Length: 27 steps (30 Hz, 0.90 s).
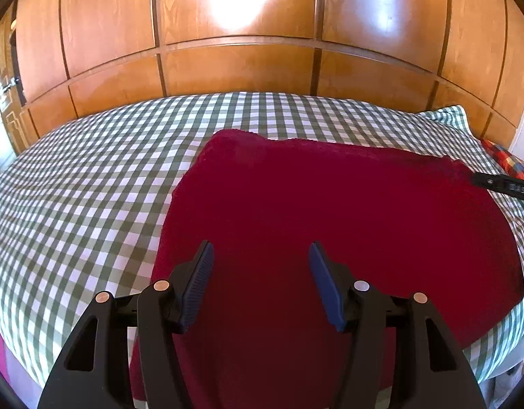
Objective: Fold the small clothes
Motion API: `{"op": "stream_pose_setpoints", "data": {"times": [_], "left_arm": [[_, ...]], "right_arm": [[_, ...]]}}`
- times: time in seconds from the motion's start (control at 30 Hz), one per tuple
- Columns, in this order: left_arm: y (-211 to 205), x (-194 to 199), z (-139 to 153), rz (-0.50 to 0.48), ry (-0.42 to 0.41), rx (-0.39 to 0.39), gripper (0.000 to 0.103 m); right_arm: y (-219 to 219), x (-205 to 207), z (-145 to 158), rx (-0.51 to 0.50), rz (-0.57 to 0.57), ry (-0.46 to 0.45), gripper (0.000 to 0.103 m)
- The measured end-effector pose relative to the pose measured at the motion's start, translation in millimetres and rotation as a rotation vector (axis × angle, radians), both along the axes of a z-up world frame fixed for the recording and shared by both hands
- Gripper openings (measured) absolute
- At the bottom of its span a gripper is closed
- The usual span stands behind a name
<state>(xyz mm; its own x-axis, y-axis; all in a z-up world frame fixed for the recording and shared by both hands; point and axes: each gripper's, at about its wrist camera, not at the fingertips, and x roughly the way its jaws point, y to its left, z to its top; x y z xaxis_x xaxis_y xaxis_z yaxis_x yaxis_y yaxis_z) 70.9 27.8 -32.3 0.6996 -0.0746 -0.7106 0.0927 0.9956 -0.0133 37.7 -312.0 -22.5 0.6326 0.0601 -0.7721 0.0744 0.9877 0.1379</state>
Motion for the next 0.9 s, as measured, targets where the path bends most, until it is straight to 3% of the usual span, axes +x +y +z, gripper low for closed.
{"op": "stream_pose_setpoints", "data": {"times": [0.33, 0.5, 0.73, 0.9], "left_arm": [[-4.4, -8.1, 0.6, -0.024, 0.002, -0.001, 0.057], [-5.1, -10.7, 0.2, -0.03, 0.005, 0.001, 0.057], [-5.4, -14.9, 0.4, -0.034, 0.006, 0.006, 0.057], [6.1, -18.0, 5.7, -0.027, 0.0, 0.004, 0.061]], "right_arm": [[-57.1, -60.5, -18.0, 0.245, -0.076, 0.089, 0.076], [-65.8, -87.1, -22.3, 0.445, -0.064, 0.089, 0.079], [-43.0, -106.3, -23.3, 0.415, 0.005, 0.107, 0.071], [-33.9, -105.8, -31.6, 0.396, -0.007, 0.131, 0.071]]}}
